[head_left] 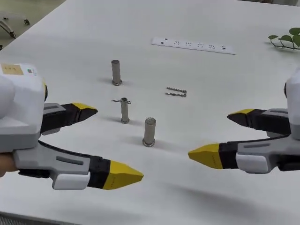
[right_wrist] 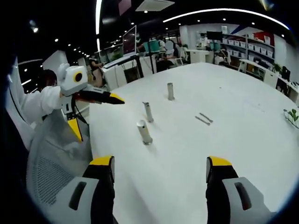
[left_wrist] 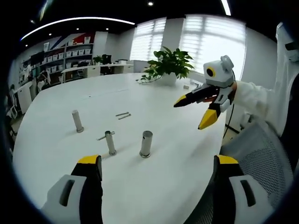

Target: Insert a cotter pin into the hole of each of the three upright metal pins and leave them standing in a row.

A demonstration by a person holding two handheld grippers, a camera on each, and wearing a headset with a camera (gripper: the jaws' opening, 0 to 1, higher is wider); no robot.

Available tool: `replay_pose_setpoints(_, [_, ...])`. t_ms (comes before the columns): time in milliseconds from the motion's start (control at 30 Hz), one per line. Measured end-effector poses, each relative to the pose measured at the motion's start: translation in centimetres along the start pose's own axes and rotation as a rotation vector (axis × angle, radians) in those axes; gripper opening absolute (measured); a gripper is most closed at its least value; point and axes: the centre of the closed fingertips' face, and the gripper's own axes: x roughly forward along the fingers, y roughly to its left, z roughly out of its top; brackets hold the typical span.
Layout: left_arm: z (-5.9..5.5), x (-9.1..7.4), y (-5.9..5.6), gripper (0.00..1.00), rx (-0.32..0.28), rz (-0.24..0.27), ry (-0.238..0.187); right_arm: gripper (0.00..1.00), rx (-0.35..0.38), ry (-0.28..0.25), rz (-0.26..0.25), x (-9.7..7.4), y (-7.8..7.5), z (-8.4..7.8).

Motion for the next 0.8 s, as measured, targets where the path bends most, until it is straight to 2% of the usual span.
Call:
replay_pose_setpoints(67, [0.0, 0.0, 0.2, 0.99, -0.015, 0.001, -0.014, 0.76, 0.006, 0.004, 0.010, 0.1, -0.4, 0.1])
replay_pose_setpoints(233, [-0.3, -0.1, 0.3, 0.99, 0.003, 0.013, 0.005, 0.67, -0.058, 0.039, 0.009, 0.5, -1.9, 0.5])
replay_pose_setpoints(400, [-0.3, -0.1, 0.1, 0.98, 0.005, 0.007, -0.003, 0.59, -0.102, 0.034, 0.034, 1.0, -3.0, 1.8])
replay_pose_setpoints(600, [-0.1, -0.2, 0.2, 0.96, -0.010, 0.009, -0.019, 0.54, -0.242, 0.121, 0.037, 1.9, -4.9, 2.6])
replay_pose_setpoints(667, [0.0, -0.2, 0.2, 0.95, -0.011, 0.009, -0.022, 0.52, -0.297, 0.145, 0.056, 2.4, -5.1, 2.9])
replay_pose_setpoints(800, [0.1, -0.2, -0.1, 0.95, -0.012, 0.000, -0.026, 0.48, -0.340, 0.184, 0.100, 3.3, -5.3, 3.2])
